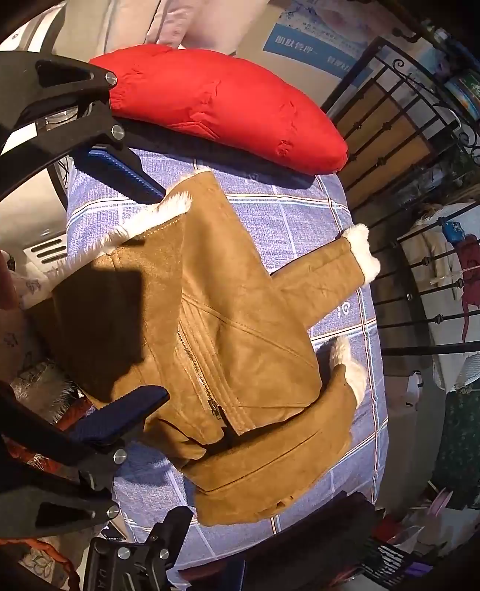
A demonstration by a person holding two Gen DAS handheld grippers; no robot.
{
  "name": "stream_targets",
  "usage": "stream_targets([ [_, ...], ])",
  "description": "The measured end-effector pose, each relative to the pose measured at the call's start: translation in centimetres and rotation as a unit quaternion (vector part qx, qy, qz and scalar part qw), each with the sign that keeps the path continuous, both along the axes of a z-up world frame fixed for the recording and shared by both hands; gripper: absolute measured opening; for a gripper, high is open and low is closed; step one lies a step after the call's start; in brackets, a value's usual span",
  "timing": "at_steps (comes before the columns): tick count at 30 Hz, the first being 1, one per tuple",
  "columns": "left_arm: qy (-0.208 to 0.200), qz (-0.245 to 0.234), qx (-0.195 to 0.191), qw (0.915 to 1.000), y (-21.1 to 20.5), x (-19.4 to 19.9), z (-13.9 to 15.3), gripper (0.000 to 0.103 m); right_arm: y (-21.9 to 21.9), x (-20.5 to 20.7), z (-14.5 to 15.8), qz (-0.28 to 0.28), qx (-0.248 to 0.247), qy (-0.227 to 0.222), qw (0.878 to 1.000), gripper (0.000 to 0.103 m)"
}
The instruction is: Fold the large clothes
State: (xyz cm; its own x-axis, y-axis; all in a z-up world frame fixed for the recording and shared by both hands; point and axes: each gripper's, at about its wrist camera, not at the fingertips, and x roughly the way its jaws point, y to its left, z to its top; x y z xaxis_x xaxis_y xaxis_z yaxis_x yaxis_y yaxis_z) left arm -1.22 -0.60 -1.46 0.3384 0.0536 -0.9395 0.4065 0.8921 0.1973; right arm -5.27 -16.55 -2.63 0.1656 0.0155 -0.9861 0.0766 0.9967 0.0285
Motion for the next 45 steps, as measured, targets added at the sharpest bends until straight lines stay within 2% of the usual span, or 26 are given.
stream_targets([
  [45, 0.015, -0.006, 0.005, 0.9999, -0.28, 0.18, -0.42, 0.097, 0.47, -0.10, -0.71, 0.003, 0.006, 0.011, 1.000, 0.089],
])
